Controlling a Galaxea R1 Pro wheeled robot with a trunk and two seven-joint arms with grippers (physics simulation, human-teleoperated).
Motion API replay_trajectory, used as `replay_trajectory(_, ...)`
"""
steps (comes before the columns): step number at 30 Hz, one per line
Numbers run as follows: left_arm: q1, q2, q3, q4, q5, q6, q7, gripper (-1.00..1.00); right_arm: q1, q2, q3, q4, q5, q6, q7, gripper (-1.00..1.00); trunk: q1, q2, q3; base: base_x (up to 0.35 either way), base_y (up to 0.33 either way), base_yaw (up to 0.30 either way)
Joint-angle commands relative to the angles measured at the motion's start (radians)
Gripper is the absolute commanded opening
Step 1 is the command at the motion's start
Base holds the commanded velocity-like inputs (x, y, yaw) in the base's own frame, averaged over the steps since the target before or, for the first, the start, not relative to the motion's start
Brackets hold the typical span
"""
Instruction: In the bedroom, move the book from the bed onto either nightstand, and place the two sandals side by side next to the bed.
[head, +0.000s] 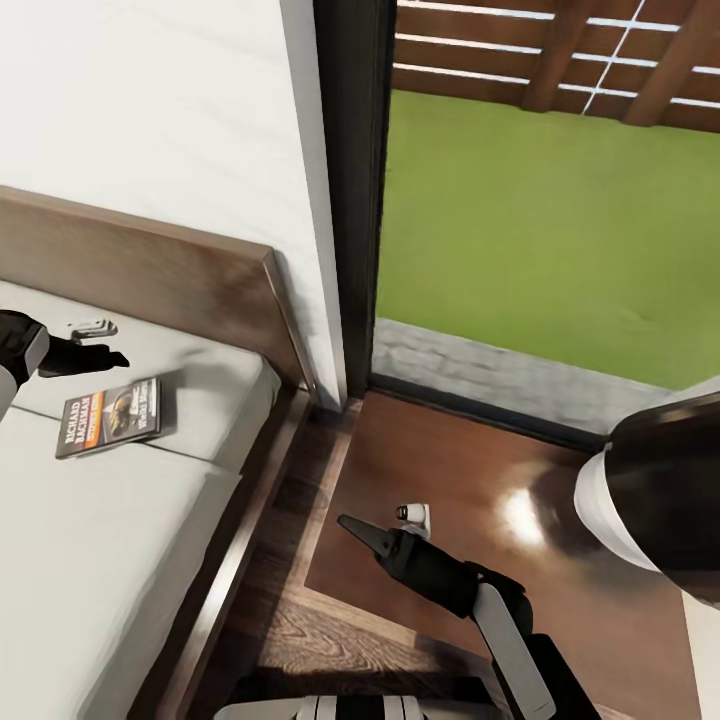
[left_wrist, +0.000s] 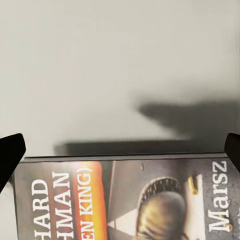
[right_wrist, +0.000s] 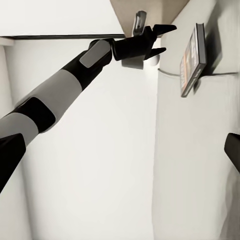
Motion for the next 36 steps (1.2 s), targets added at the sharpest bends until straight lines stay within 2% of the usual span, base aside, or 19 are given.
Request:
replay_trajectory(1, -0.001, 0.000, 0.006, -0.002, -0.011, 0.002, -0.008, 1.00, 0.000, 0.000, 0.000, 0.000, -0.006, 0.006, -0.001, 1.00, 0.000, 0.000, -0.002, 0.000, 0.000, 0.000)
replay_trajectory(36, -0.001, -0.006, 0.006, -0.005, -0.009, -0.006, -0.007, 1.00, 0.000, 0.001, 0.000, 0.002, -0.004, 0.006, -0.001, 1.00, 0.000, 0.000, -0.036, 0.000, 0.000, 0.000)
